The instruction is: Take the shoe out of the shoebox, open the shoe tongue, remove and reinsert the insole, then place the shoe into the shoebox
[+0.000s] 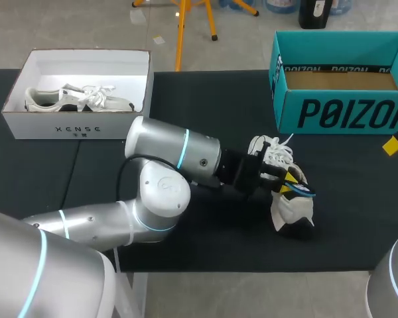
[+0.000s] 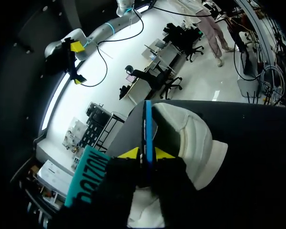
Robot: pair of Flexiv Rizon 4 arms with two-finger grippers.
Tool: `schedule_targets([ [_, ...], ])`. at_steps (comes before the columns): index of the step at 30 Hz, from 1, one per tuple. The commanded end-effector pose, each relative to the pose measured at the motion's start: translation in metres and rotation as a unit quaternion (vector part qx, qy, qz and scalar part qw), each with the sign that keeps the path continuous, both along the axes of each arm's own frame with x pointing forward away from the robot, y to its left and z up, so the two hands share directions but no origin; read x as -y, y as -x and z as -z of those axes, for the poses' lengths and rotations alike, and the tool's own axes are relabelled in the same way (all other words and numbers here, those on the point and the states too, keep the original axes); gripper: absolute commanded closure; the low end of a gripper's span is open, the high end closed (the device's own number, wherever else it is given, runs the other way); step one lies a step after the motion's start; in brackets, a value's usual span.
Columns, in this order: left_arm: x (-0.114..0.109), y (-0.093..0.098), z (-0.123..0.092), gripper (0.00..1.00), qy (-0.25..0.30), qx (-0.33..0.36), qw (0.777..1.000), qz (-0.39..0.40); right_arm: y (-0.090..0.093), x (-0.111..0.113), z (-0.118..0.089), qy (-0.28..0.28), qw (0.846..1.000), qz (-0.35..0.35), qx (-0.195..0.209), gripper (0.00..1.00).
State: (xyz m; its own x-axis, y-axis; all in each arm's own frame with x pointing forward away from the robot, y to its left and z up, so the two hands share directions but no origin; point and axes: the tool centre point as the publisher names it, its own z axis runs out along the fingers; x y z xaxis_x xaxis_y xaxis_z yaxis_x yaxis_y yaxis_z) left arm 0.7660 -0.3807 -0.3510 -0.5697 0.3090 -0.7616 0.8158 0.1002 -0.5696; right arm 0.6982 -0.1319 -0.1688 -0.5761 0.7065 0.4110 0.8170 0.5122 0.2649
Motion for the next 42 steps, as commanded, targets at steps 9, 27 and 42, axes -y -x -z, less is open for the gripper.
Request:
schedule_targets([
  [9, -0.004, 0.016, -0.018, 0.58, 0.012, 0.009, 1.000, -0.009, -0.001, 0.000, 0.000, 0.001, 1.000, 0.000, -0.001, 0.00],
  [27, -0.007, -0.007, 0.001, 1.00, -0.014, 0.019, 1.000, -0.001, -0.001, 0.000, 0.000, 0.001, 1.000, 0.000, -0.001, 0.00],
  [42, -0.015, 0.022, -0.008, 0.00, -0.022, 0.006, 1.000, 0.008, -0.001, 0.000, 0.000, 0.001, 1.000, 0.000, -0.001, 0.00],
])
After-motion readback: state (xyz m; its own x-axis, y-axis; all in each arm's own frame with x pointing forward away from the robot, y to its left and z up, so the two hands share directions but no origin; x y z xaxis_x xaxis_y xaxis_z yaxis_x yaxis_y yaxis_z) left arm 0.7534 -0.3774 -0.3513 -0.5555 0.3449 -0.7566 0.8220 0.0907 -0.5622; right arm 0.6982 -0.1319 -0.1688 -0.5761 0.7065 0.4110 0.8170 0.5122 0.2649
